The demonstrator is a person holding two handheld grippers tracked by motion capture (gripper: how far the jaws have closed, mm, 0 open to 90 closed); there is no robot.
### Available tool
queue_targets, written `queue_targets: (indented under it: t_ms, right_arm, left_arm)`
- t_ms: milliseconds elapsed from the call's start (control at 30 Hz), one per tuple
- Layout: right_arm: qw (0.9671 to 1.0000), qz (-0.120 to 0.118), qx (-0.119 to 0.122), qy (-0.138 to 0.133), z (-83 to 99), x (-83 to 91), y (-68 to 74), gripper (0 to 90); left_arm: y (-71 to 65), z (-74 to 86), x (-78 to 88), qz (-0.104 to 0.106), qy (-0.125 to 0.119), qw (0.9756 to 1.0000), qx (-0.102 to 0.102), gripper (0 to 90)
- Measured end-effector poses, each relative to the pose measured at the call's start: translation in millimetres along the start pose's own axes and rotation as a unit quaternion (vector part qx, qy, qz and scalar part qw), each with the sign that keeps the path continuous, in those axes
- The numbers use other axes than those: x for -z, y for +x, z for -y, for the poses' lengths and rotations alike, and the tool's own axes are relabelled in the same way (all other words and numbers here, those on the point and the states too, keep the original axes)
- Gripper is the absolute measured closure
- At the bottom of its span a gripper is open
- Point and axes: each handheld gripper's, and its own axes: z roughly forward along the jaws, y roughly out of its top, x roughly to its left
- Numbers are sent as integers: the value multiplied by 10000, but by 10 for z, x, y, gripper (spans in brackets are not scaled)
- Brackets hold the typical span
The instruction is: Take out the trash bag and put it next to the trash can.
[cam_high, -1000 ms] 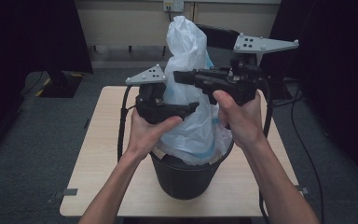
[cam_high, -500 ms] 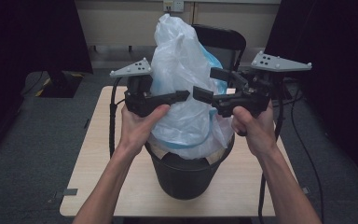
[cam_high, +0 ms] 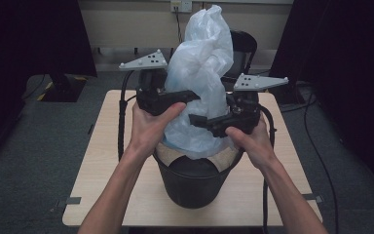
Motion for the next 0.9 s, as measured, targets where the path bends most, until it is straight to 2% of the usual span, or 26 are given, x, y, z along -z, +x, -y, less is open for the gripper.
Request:
queue_targets:
  t_ms: [67,233,300,367,533,633,667,733,800,833,900]
  right_arm:
    - [9999,-26,73,-70,6,-32,-21,65]
    - [9997,38,195,-134,-22,-137,-13,80]
    - [9996,2,235,-165,-23,-160,-14,173]
    - [9996,-72,208,-175,-19,-163,-37,341]
    - [9992,-344,135,-136,-1,-182,-82,662]
    - [9991,-398,103,-124,-6,-183,-87,774]
    - [9990,-418,67,-138,-8,-177,-93,794]
    - [9992,-358,46,-148,-15,-163,-100,815]
    - [9993,-331,30,-183,-23,-150,-104,825]
    - [9993,-314,18,-180,-27,-147,-107,828]
    - [9993,-316,15,-205,-35,-132,-113,831]
  left_arm:
    - [-11,5,-12,64,20,10000,-63,874]
    - [3,29,-40,170,14,9998,-56,874]
    - [18,45,-27,182,-49,9998,-5,874]
    - [42,66,-8,217,-122,9997,40,873]
    - [104,96,20,204,-167,9996,128,854]
    - [121,108,43,249,-253,9992,191,762]
    - [135,120,65,163,-309,9990,264,708]
    - [144,136,73,73,-362,9990,244,620]
    - [136,143,74,-199,-396,9988,194,497]
    - [132,145,71,-175,-434,9987,179,458]
    - [118,146,80,-308,-432,9985,109,412]
